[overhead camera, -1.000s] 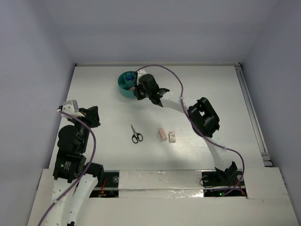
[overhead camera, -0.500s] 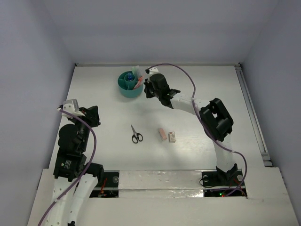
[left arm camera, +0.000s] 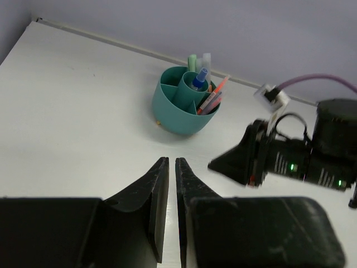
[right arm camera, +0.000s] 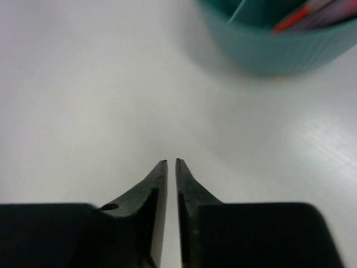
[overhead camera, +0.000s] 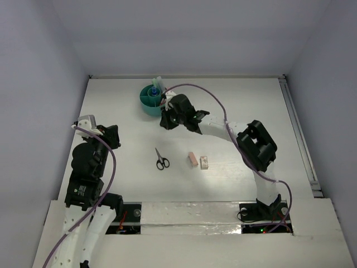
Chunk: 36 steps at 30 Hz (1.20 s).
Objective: Sort the stationery into containers
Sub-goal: Pick up the stationery from the center of the board.
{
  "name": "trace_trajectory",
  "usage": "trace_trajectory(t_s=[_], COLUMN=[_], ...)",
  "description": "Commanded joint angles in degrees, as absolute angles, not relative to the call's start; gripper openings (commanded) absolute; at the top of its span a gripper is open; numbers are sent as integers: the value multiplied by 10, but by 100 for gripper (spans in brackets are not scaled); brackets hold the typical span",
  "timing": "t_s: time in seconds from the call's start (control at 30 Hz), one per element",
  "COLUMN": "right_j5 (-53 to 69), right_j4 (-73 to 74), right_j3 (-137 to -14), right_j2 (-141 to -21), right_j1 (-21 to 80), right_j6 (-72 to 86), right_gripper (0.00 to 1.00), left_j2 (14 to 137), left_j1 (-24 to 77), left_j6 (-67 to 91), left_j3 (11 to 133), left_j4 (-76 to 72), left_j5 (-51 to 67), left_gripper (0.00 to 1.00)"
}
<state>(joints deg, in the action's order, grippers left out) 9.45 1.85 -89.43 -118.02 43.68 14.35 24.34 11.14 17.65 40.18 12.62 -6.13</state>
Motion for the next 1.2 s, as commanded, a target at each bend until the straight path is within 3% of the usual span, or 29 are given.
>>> trace_trajectory(t_s=[0.0,0.1,0.2,0.3,0.47,0.5,0.53,0.57,0.6,0.67,0.87,1.17], right_j5=[102,94,32,-60,-110,-112,-119,-126,-135,-154,-133,-112], right_j4=[78,78,95,130,171,180,182,185,196,211,222,216], right_j3=[-852,-781,-710,-664,-628,-624,-614,-609,-606,-606,-612,-635], right_j2=[-1127,-1086,-1032,-984,-897,-890,-883,-877,-878,-895,-939,-989], right_j1=[500,518,524,524,519,519,519,519,519,519,513,508], right_j6=[139,140,146,149,164,168,172,178,181,186,187,177], right_gripper=[26,37,37,0,0,5,24,32,49,57,55,34], left_j2=[245,244,244,243,241,239,239,238,237,236,233,230], left_j1=[109,109,109,109,109,109,109,109,109,109,109,109], left_j6=[176,176,176,177,178,178,178,178,178,178,178,178], left_j3=[404,404,403,402,403,403,402,403,402,403,402,403], left_j4=[97,94,98,96,96,97,97,97,97,97,98,98], left_j5=[-54,-49,-44,-42,-39,-39,-39,-39,-39,-39,-38,-39], left_gripper=[8,8,8,8,8,8,8,8,8,8,8,8])
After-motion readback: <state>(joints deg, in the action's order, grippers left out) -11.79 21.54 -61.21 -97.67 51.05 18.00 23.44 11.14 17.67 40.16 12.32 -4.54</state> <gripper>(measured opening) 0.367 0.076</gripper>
